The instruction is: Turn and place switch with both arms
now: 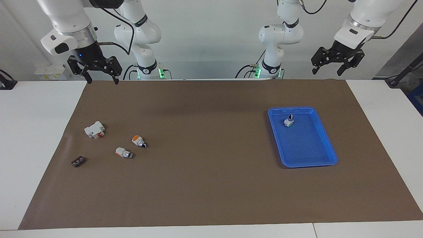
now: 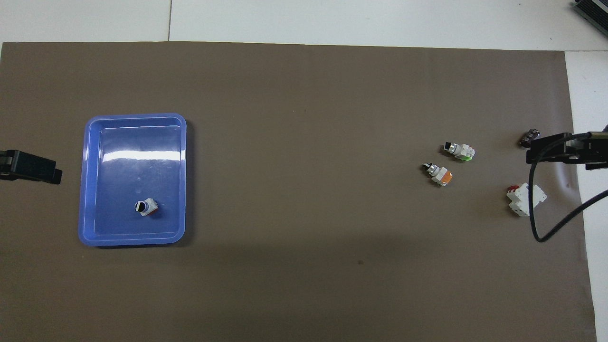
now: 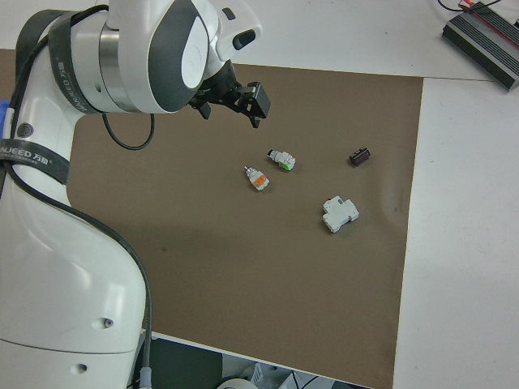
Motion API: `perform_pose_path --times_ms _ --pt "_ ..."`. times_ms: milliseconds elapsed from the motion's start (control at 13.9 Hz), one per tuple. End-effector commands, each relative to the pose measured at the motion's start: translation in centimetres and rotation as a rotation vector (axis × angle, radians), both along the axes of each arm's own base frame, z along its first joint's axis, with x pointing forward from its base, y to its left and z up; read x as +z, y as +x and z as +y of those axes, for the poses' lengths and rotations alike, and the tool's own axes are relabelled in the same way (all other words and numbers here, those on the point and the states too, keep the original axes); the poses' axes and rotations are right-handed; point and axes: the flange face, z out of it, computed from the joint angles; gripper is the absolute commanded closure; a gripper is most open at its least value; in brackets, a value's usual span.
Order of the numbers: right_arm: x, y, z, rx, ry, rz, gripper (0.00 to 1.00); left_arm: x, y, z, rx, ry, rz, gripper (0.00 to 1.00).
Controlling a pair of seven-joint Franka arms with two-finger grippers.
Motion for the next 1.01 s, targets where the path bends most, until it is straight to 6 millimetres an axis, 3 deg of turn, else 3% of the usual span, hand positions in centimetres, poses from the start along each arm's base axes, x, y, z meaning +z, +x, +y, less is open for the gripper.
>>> perform_pose_path --times_ms 0,216,360,647,935 --pt "-1.6 0.4 -0.1 -0.112 -0.016 -0.021 0.00 -0.4 -0.4 0.3 0.003 0.019 -0.008 0.00" --pt "-5.7 1.9 -1.1 -0.216 -0.033 -0.049 0.00 -0.3 -0.5 0.0 -0.002 0.019 -0.008 0.00" --pt "-8.5 1.5 -2.3 -0.213 -0.037 -0.028 0.00 -0.3 -0.6 0.1 0.006 0.020 -0.005 0.00" --pt "-18.0 3.1 -0.3 -0.113 -0.033 -0.009 0.00 -0.4 -0.6 0.4 0.012 0.020 0.000 0.00" --pt "-22.3 3.6 1.0 0.448 -0.045 0.066 0.00 -0.4 -0.6 0.4 0.012 0.020 0.000 0.00"
